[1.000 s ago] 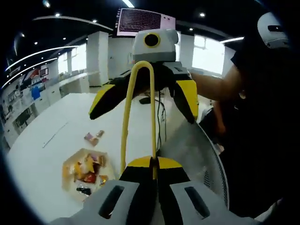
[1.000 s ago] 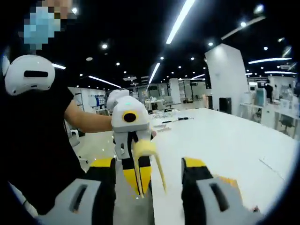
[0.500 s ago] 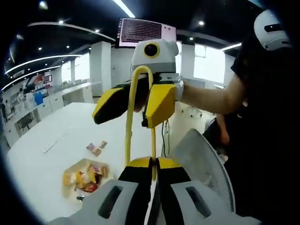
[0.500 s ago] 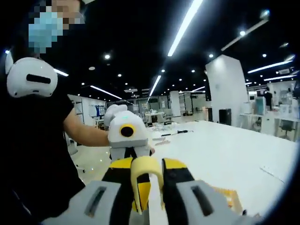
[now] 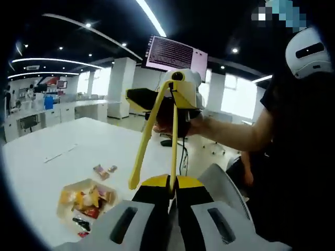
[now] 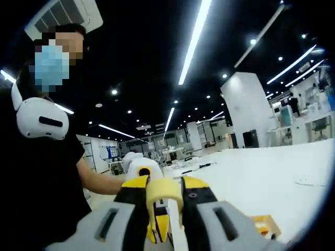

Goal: Place the target food into the container with the food tongs after gripping and lifting it, then release it inside without dropping or visibly crushing the food.

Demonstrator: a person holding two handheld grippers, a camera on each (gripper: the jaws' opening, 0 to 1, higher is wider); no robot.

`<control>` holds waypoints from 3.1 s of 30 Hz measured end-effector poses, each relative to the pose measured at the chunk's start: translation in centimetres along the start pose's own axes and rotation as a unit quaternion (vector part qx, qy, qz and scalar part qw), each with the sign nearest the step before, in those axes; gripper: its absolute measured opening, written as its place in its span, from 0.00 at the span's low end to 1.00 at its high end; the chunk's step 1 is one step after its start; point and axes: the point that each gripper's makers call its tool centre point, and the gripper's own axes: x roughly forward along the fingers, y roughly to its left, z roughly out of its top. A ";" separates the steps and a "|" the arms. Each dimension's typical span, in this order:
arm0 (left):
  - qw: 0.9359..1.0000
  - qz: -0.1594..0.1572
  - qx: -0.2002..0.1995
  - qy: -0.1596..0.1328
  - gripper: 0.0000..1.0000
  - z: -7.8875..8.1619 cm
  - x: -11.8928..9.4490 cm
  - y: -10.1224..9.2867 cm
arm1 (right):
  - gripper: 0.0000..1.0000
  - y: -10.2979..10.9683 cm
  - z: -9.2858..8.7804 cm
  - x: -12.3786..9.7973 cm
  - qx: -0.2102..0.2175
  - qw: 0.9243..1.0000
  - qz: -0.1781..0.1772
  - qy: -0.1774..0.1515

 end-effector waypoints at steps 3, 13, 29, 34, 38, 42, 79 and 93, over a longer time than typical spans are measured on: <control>0.998 -0.019 0.018 0.051 0.00 -1.1 0.0 -0.8 | 0.23 0.5 -1.3 -0.3 0.001 0.999 0.014 0.035; 0.996 -0.041 0.054 0.058 0.00 2.0 -0.1 -1.5 | 0.39 2.2 -4.3 0.3 -0.024 0.992 0.040 0.117; 0.996 -0.055 0.024 0.062 0.00 1.0 0.8 -2.3 | 0.46 2.6 -4.5 0.3 -0.016 0.992 0.041 0.121; 0.996 -0.061 0.026 0.068 0.00 0.8 1.2 -2.6 | 0.44 2.8 -4.4 0.5 -0.015 0.992 0.044 0.116; 0.995 -0.063 0.024 0.075 0.00 1.0 1.3 -2.8 | 0.41 2.8 -4.4 0.5 -0.014 0.993 0.043 0.113; 0.993 -0.065 0.033 0.089 0.00 0.6 1.5 -2.9 | 0.42 2.9 -4.5 0.6 -0.012 0.993 0.040 0.112; 0.990 -0.023 0.083 0.111 0.03 -0.5 0.6 -2.0 | 0.25 2.1 -5.9 0.3 -0.022 0.991 0.002 0.130; 0.966 0.232 0.028 0.110 0.82 -9.9 -7.9 3.9 | 0.26 -2.8 -5.9 -5.3 0.003 0.984 -0.131 0.122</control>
